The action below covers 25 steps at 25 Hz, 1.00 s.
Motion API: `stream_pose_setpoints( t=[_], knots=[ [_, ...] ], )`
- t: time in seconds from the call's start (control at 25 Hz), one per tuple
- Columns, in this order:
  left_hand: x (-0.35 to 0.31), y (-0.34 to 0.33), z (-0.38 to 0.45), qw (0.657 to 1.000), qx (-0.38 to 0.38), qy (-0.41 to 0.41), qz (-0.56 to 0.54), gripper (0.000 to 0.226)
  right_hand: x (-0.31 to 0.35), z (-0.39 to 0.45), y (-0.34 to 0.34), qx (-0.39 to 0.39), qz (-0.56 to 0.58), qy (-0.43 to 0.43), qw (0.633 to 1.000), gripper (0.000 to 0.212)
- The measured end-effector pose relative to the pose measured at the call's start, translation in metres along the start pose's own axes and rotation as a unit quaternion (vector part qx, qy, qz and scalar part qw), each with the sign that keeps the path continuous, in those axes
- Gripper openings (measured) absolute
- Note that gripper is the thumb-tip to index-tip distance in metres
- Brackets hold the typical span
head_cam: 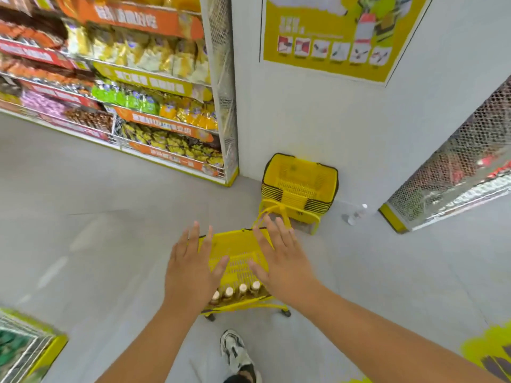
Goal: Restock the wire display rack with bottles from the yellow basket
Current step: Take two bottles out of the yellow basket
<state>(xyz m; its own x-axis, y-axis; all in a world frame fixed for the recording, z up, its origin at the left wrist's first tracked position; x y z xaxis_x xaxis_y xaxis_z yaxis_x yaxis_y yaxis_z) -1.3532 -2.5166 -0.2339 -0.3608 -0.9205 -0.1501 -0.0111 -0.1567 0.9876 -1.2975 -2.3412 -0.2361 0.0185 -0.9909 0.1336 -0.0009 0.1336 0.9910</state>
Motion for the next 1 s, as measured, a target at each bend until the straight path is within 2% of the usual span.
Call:
stream_pose_setpoints(
  t=[0.28, 0.44, 0.52, 0.68, 0.84, 1.0],
  knots=[
    [0.071, -0.163, 0.039, 0.989, 0.107, 0.046, -0.093, 0.076, 0.005, 0.091, -0.144, 0.134, 0.037, 0.006, 0.99, 0.075],
    [0.111, -0.273, 0.049, 0.974, 0.113, 0.126, -0.147, 0.079, 0.014, 0.138, -0.256, 0.179, 0.094, 0.033, 0.979, 0.076],
    [0.131, -0.324, 0.045, 0.962, 0.131, 0.179, -0.159, 0.081, 0.017, 0.146, -0.32, 0.246, 0.122, 0.042, 0.96, 0.081],
    [0.158, -0.391, 0.039, 0.947, 0.137, 0.241, -0.161, 0.085, 0.02, 0.161, -0.416, 0.291, 0.132, 0.054, 0.946, 0.09],
    [0.17, -0.448, 0.028, 0.919, 0.171, 0.295, -0.195, 0.083, 0.031, 0.156, -0.485, 0.33, 0.151, 0.065, 0.93, 0.077],
    [0.179, -0.483, 0.015, 0.891, 0.184, 0.34, -0.239, 0.073, 0.045, 0.14, -0.533, 0.36, 0.165, 0.089, 0.914, 0.077]
  ],
)
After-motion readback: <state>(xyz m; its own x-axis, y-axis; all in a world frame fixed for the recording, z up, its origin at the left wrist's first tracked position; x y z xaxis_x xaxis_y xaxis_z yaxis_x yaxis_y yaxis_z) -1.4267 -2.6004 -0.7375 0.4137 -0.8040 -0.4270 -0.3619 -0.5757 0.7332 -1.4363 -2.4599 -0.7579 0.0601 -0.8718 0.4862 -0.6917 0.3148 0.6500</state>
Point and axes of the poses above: each hand's wrist, its own z-axis towards the middle knuckle, its own y-axis out of the back of the hand, x = y × z, the point moved 10 cm from there along z, towards the middle knuckle
